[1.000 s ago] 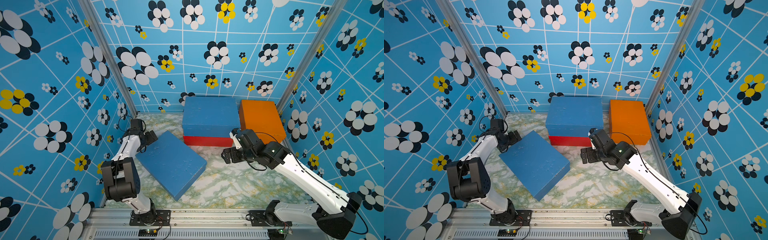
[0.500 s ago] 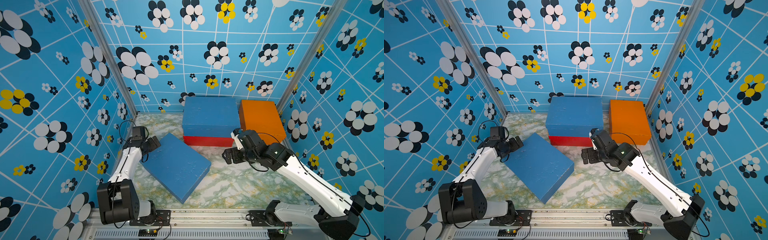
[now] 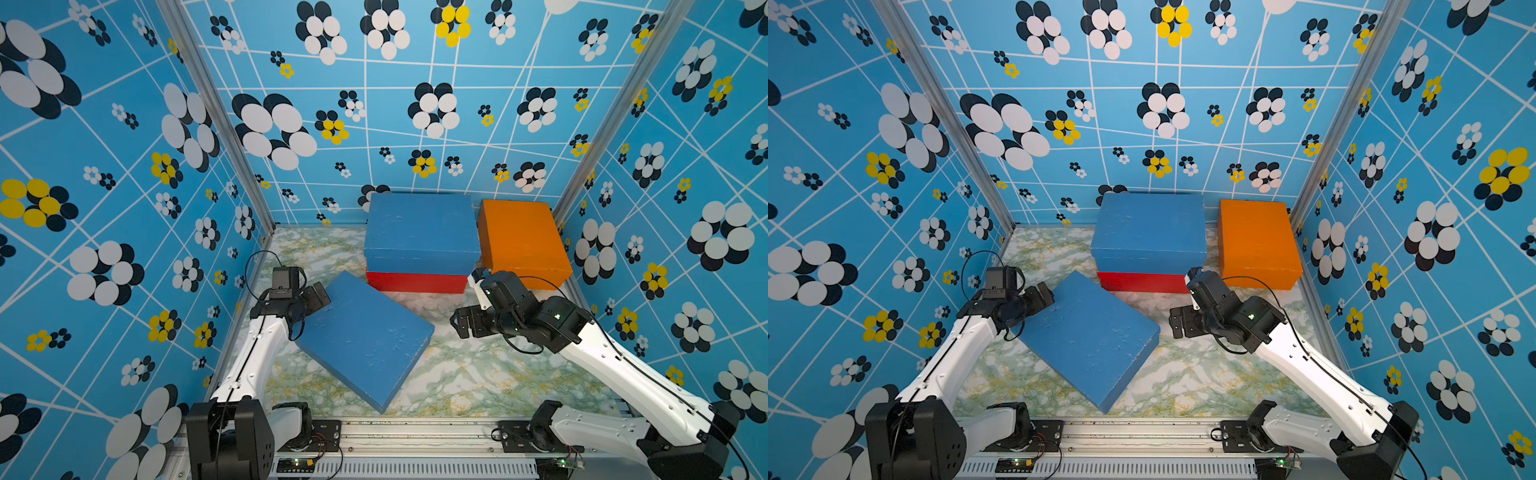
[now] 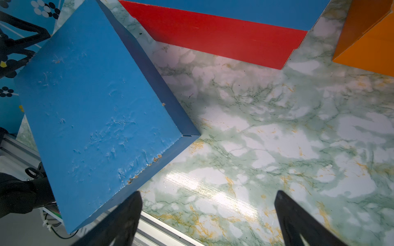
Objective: Stack the shoeboxes
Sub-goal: Move the shoebox to the center of the board.
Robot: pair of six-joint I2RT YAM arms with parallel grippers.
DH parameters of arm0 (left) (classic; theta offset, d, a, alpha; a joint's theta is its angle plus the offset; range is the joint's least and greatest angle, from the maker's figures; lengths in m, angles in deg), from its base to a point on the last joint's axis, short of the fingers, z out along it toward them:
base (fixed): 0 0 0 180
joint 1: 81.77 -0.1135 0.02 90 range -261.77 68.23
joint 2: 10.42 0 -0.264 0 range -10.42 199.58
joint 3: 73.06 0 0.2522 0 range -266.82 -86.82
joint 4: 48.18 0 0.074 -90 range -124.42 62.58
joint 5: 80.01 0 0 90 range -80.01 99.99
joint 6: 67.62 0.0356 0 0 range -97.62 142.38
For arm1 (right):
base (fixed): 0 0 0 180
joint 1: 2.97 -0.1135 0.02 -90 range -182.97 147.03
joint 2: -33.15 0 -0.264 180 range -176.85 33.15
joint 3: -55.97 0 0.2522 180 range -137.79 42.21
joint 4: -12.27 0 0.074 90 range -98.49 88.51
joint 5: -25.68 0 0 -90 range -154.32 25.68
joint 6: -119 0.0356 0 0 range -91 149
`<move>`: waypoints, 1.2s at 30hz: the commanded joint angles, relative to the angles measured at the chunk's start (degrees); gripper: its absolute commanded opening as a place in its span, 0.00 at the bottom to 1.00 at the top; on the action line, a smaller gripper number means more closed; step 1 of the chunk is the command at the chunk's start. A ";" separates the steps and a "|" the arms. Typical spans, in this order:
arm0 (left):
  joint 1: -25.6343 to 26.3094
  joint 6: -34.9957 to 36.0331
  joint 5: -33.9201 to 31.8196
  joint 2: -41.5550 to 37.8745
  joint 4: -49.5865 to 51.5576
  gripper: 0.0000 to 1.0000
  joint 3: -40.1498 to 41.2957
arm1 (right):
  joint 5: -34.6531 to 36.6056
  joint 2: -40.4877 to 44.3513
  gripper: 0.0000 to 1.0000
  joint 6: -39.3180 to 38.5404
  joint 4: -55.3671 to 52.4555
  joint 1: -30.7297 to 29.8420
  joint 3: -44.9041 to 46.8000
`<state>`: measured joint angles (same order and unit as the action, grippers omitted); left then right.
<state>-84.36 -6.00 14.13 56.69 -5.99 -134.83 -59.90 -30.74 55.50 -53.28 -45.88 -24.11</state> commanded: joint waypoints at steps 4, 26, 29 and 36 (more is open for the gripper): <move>2.87 -2.51 1.60 -2.76 -0.17 1.00 4.15 | -6.26 1.79 0.99 3.55 1.69 -0.35 5.54; 11.45 -7.25 4.03 -8.31 -2.59 1.00 10.17 | -12.55 -4.24 0.99 8.33 10.57 -4.06 12.10; 11.63 -7.91 4.56 -10.75 -2.06 0.99 11.31 | -11.98 -4.81 0.99 8.38 10.87 -4.10 12.28; 14.41 -11.02 6.14 -14.70 -2.32 0.99 14.15 | -11.32 -7.25 0.99 8.39 11.77 -4.11 12.26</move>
<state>-71.26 -14.92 18.66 43.07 -9.18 -122.20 -71.98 -36.91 63.15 -42.49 -49.45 -12.55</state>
